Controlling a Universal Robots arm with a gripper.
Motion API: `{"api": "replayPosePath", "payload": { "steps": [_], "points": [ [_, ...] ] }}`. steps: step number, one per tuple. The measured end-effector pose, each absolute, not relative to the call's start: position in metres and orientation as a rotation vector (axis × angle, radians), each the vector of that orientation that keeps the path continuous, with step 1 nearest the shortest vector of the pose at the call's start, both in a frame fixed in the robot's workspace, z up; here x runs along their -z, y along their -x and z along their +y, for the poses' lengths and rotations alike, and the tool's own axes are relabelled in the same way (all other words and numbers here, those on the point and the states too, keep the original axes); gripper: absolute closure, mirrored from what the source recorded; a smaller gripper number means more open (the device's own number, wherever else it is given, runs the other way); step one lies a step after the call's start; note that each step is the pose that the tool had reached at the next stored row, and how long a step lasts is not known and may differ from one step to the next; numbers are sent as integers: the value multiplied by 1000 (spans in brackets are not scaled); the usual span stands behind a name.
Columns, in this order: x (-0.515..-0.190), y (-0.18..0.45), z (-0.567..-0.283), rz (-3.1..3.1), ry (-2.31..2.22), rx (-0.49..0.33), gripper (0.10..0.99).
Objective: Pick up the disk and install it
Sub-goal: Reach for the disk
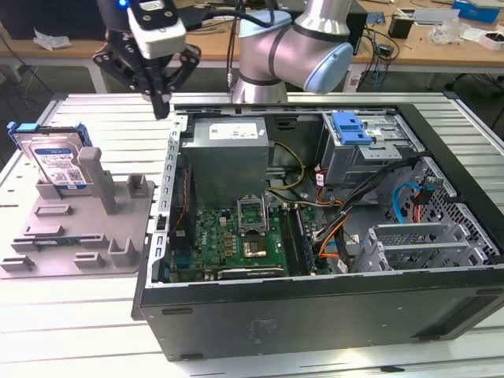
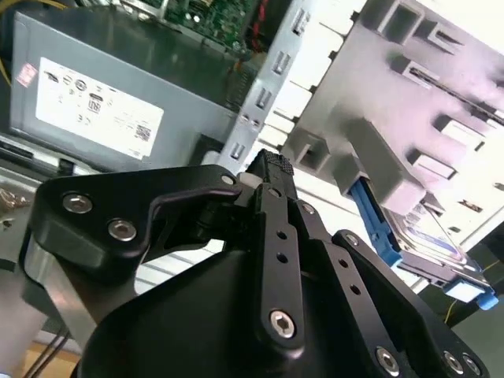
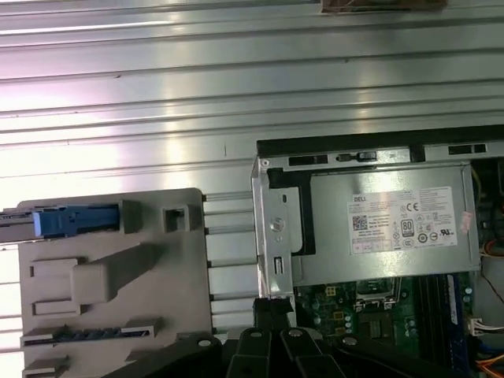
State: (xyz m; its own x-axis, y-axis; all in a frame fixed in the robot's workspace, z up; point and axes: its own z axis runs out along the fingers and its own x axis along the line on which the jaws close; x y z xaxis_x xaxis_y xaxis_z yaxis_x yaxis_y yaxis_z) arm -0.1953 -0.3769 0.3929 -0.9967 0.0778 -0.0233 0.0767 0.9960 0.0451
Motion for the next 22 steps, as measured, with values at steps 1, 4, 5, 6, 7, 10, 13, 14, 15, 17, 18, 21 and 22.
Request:
{"api": "replayPosePath", "payload": {
  "steps": [1,4,5,6,7,10,13,14,15,17,18,21,22],
  "points": [
    [-393,199,-376,3113,-121,-69,980],
    [-393,214,-371,3113,-121,-69,980],
    [-393,217,-370,3113,-120,-69,980],
    [-393,224,-367,3113,-121,-69,980],
    [-393,229,-366,3113,-121,-69,980],
    [-392,241,-362,3113,-121,-69,980],
    [-392,253,-358,3113,-121,-69,980],
    [-392,258,-356,3113,-121,-69,980],
    [-392,265,-354,3113,-121,-69,980],
    [-392,273,-351,3113,-121,-69,980],
    [-392,280,-349,3113,-121,-69,980],
    [-391,303,-341,3113,-122,-69,980],
    [-391,311,-339,3113,-122,-69,980]
  ]
}}
